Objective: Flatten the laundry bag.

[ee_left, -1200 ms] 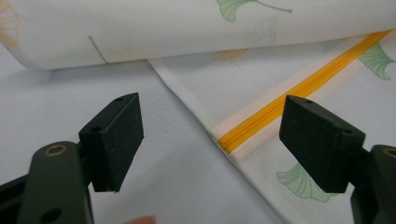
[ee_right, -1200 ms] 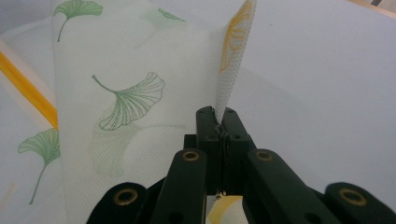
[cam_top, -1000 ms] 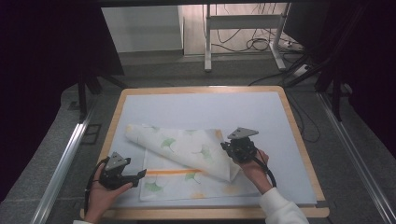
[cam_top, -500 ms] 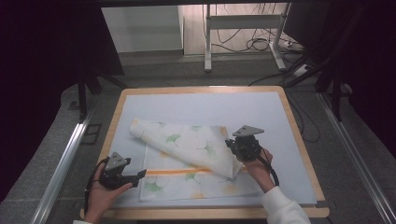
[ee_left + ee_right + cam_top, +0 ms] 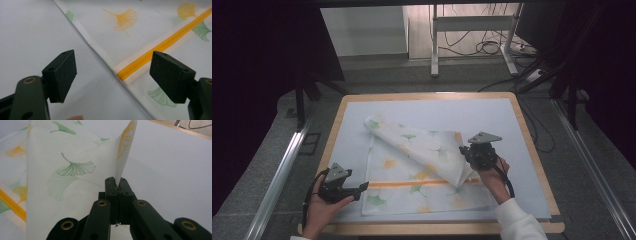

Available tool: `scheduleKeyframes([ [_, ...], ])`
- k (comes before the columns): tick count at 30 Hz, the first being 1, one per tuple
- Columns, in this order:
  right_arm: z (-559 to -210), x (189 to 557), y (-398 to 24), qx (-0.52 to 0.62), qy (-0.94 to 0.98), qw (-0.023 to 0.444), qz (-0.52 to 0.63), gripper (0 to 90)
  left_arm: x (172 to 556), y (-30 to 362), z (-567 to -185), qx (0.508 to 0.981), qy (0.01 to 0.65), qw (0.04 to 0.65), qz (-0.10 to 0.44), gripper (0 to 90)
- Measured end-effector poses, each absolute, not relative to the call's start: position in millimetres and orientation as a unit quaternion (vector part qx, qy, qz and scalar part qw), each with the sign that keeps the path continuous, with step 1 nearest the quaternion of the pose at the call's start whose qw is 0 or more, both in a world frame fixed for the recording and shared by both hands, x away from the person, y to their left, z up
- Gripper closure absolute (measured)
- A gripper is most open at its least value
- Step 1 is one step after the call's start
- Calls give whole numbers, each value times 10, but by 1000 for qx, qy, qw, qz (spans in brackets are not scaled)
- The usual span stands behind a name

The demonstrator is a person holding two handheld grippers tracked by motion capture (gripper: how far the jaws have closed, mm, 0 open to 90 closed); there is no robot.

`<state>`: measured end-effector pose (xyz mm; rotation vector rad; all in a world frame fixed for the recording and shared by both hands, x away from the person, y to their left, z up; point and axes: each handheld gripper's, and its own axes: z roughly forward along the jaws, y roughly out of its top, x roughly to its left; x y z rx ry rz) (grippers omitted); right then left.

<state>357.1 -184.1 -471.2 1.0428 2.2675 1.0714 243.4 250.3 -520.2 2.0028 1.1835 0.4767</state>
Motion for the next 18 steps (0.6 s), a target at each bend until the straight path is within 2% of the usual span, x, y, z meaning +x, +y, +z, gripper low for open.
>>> scheduleKeyframes([
  [18, -4727, 3754, -2064, 408, 795, 233, 384, 880, 2433, 2502, -5199, 781, 463, 375, 187, 214],
])
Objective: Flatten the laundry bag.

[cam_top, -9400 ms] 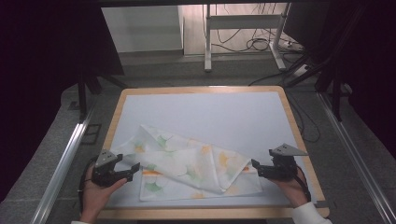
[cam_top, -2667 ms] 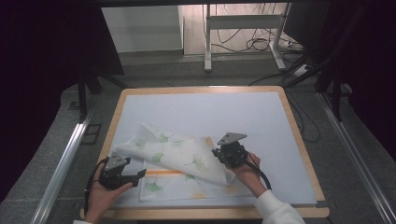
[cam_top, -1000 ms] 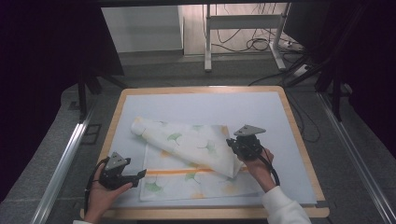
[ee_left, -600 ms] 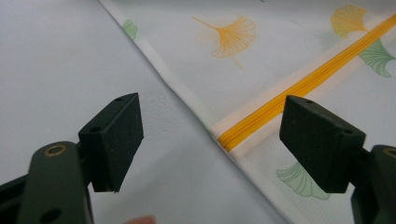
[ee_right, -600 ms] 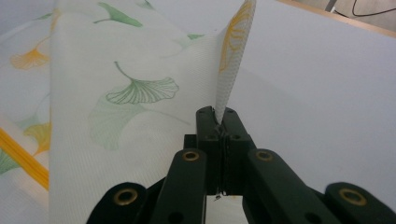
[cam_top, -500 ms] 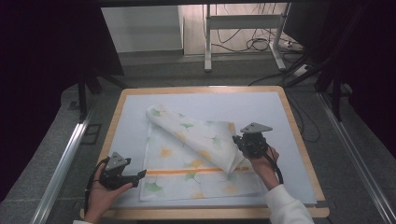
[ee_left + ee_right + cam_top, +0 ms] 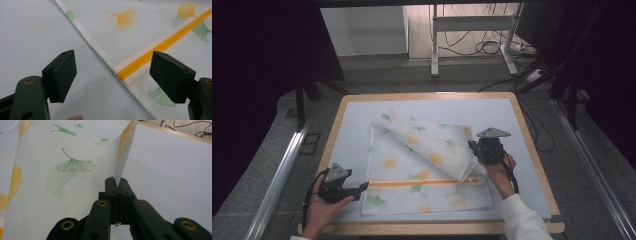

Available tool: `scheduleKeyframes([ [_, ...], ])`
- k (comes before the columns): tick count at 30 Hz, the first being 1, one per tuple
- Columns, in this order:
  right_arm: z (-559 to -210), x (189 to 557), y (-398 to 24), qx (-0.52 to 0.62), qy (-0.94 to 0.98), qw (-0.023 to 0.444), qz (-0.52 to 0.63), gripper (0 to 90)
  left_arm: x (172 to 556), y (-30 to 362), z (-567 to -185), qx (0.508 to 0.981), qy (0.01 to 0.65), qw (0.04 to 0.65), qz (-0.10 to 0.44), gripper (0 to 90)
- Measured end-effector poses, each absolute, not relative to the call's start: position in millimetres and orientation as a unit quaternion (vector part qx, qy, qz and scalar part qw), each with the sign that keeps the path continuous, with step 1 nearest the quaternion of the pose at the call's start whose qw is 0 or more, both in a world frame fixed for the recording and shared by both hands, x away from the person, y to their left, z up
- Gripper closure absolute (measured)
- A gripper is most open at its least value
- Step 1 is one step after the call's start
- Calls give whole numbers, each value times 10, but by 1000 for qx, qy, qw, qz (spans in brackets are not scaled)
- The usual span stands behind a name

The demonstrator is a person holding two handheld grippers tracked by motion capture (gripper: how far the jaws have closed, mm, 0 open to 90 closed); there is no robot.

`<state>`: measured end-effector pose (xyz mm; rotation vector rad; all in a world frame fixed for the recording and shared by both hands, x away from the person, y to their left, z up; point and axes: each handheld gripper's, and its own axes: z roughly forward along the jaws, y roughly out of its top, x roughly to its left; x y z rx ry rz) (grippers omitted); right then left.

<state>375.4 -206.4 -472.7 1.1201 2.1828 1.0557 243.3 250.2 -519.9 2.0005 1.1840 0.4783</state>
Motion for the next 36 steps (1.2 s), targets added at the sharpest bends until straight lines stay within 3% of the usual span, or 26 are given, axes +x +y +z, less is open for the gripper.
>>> scheduleKeyframes([
  [19, -4809, 4028, -2254, 441, 778, 230, 383, 880, 2433, 2497, -5197, 783, 461, 373, 186, 214],
  [33, -4908, 4454, -2517, 475, 764, 227, 373, 874, 2437, 2494, -5202, 784, 461, 371, 187, 214],
  [35, -4913, 4502, -2563, 480, 761, 226, 374, 838, 2437, 2491, -5204, 784, 461, 370, 187, 213],
  [36, -4912, 4520, -2586, 481, 759, 230, 373, 774, 2437, 2494, -5204, 784, 462, 370, 187, 213],
])
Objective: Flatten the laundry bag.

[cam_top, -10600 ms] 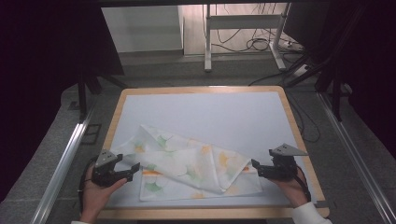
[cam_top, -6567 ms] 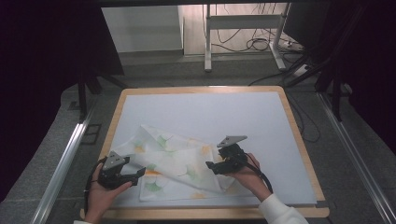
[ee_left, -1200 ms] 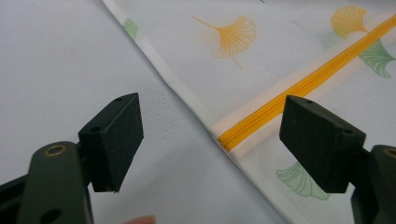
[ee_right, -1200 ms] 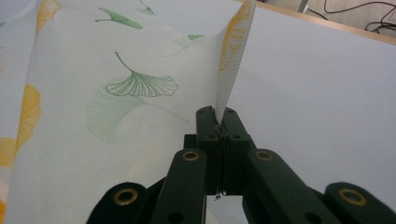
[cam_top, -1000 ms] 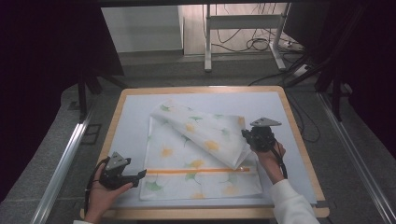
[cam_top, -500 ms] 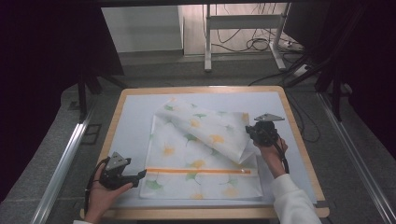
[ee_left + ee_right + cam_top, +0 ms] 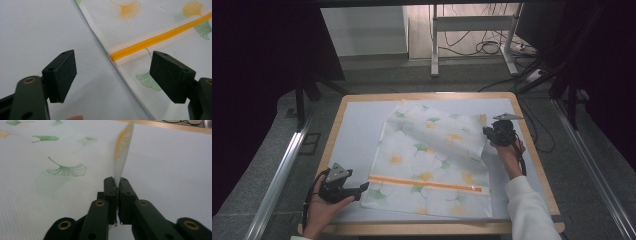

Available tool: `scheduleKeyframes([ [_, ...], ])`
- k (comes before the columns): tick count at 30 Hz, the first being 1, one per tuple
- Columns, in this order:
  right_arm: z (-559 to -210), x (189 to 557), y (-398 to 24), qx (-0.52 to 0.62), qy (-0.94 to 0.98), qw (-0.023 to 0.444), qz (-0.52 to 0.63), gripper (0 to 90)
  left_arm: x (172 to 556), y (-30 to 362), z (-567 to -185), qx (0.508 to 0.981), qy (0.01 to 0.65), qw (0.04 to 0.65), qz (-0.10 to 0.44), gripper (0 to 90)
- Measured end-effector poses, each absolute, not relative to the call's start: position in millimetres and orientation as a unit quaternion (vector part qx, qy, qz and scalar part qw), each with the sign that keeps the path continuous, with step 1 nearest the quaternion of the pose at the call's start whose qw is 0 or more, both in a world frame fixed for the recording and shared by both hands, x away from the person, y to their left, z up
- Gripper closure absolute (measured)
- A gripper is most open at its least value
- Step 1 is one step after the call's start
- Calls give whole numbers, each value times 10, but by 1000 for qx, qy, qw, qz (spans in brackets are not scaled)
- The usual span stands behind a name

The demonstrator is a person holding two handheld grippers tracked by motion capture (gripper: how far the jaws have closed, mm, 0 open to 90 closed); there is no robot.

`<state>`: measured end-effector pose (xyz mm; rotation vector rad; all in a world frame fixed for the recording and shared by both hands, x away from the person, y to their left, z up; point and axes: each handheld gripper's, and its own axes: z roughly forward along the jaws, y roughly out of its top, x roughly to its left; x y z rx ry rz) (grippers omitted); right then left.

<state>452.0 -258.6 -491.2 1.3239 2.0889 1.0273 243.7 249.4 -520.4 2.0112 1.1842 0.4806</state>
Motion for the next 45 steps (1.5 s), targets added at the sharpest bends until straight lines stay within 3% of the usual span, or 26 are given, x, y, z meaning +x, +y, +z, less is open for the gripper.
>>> scheduleKeyframes([
  [2, -4892, 4532, -2633, 489, 752, 246, 367, 635, 2438, 2499, -5203, 782, 463, 372, 188, 214],
  [5, -4833, 4507, -2712, 502, 736, 261, 372, 530, 2439, 2502, -5202, 782, 463, 372, 188, 214],
  [30, -4500, 3745, -2596, 444, 771, 221, 399, 435, 2429, 2478, -5202, 783, 459, 376, 184, 214],
  [34, -4472, 3627, -2585, 433, 773, 218, 409, 554, 2421, 2465, -5194, 783, 458, 380, 180, 229],
  [39, -4452, 3505, -2538, 406, 790, 194, 417, 856, 2416, 2429, -5184, 784, 453, 384, 178, 305],
  [45, -4583, 3556, -2345, 379, 826, 164, 385, 892, 2417, 2369, -5187, 791, 446, 381, 176, 311],
])
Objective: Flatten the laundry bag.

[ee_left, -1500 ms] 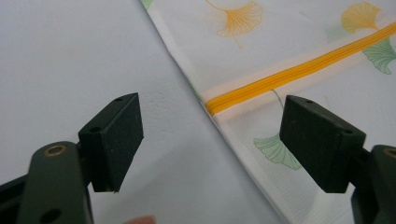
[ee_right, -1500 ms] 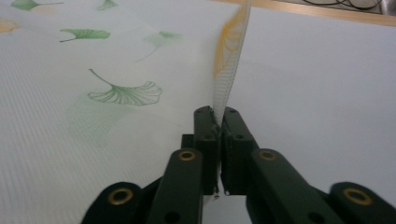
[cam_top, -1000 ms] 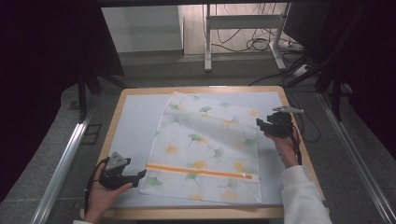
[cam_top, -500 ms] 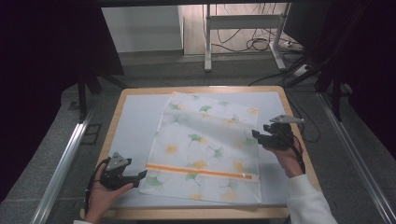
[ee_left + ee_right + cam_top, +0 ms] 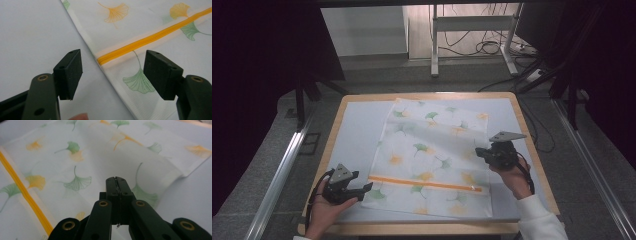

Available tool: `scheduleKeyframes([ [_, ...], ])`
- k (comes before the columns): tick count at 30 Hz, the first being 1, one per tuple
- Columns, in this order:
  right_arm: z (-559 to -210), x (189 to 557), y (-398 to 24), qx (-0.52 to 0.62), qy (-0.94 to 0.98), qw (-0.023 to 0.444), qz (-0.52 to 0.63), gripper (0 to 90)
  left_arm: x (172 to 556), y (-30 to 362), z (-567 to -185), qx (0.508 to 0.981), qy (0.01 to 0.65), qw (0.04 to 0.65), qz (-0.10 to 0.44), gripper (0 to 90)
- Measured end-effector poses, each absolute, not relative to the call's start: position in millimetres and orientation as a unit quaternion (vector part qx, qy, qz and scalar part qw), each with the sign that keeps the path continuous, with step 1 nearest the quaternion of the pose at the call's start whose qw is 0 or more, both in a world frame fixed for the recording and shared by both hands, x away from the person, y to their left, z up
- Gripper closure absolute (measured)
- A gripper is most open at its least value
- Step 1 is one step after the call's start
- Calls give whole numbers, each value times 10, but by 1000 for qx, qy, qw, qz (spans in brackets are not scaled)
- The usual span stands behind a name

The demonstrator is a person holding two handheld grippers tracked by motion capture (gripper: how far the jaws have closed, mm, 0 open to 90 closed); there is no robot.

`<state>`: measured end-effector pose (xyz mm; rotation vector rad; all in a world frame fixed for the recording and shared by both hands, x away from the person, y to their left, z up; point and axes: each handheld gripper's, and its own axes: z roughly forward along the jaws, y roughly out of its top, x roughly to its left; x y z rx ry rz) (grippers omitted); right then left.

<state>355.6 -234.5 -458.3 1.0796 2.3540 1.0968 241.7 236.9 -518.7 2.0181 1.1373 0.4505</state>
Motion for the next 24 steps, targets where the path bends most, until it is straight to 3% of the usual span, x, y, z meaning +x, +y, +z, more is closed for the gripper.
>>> scheduleKeyframes([
  [17, -5039, 4382, -2309, 440, 821, 173, 319, 893, 2439, 2350, -5209, 794, 447, 373, 176, 291],
  [24, -5135, 4506, -2376, 458, 813, 170, 317, 893, 2442, 2358, -5209, 794, 447, 373, 176, 284],
])
